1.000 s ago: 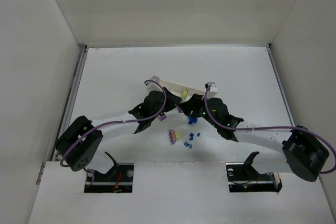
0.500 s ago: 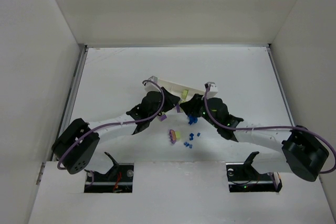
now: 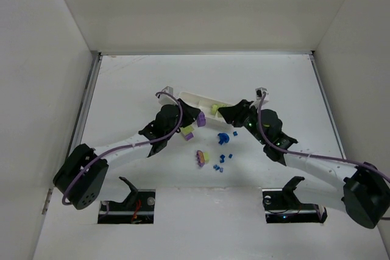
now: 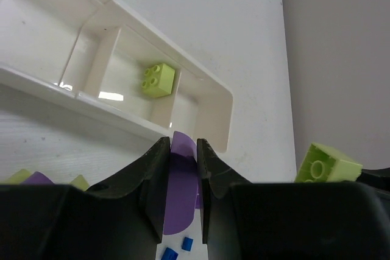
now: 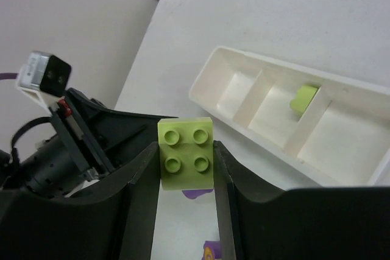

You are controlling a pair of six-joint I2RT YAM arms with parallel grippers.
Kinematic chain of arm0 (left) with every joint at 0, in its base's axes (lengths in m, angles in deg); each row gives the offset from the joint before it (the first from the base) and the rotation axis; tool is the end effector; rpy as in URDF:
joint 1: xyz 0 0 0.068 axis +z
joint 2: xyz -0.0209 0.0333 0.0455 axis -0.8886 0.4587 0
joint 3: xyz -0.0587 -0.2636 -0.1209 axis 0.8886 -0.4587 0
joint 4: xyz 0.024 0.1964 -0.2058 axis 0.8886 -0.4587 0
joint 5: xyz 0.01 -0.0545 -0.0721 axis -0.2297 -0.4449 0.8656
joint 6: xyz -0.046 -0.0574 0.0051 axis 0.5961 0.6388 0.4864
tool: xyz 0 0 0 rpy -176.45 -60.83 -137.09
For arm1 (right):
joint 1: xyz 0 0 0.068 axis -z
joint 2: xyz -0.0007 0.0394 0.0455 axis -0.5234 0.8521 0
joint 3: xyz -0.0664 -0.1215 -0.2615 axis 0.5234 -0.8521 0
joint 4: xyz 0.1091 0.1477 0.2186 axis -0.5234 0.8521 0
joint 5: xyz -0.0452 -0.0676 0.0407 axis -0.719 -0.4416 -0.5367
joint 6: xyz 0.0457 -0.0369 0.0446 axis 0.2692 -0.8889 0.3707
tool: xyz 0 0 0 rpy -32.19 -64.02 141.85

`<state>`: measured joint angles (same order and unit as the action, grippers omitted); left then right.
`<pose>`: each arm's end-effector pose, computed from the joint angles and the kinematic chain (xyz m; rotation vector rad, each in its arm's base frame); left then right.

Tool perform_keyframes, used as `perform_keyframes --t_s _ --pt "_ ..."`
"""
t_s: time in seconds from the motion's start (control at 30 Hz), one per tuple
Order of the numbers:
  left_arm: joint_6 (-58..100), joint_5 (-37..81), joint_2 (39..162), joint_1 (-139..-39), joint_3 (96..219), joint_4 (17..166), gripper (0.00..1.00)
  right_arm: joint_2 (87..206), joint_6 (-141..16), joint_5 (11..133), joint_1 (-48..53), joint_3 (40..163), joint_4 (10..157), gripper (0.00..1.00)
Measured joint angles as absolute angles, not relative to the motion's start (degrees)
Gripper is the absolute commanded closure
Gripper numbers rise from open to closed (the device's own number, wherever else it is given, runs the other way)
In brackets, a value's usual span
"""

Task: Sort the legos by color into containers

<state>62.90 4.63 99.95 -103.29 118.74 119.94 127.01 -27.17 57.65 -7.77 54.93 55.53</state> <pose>0.2495 -0.2011 0.2302 -0.3272 1.8576 -1.0254 0.2198 0.1714 0.2600 0.1301 1.7516 0.9726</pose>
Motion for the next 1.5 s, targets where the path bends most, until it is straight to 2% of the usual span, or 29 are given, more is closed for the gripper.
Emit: perform_keyframes --t_s 0.3,0.63,0.77,0.93,1.03,1.17,1.33,1.5 --pt "58.46 2.71 100.95 -96.04 121.32 120.18 0.91 141.06 -27.27 57.65 -7.09 60.2 55.66 0.7" --pt "54.61 1.18 117.61 -90.68 130.17 125.27 0.88 149.22 -28.5 57.52 -6.53 66.15 55.45 0.68" --pt "53.19 0.11 120.67 -90.68 130.52 125.66 0.76 152.41 -29.02 57.43 -6.37 67.87 55.49 0.67" --pt "50.96 -1.21 120.76 -90.95 130.55 127.78 0.54 156.25 -29.44 57.28 -6.37 70.21 55.49 0.66" --pt "49.81 -1.58 120.21 -91.27 130.28 128.27 0.47 158.07 -29.53 57.13 -6.35 71.24 55.51 0.64" --pt "48.74 -1.84 115.47 -91.8 127.2 128.48 0.47 159.6 -29.66 56.69 -6.31 72.18 55.66 0.58" --pt "48.08 -2.43 104.65 -92.78 120.58 128.86 0.48 159.93 -29.98 55.58 -6.29 72.94 55.99 0.41" --pt "47.93 -3.76 94.14 -94.31 113.65 128.07 0.49 159.9 -30.47 54.35 -6.29 73.62 56.41 0.32"
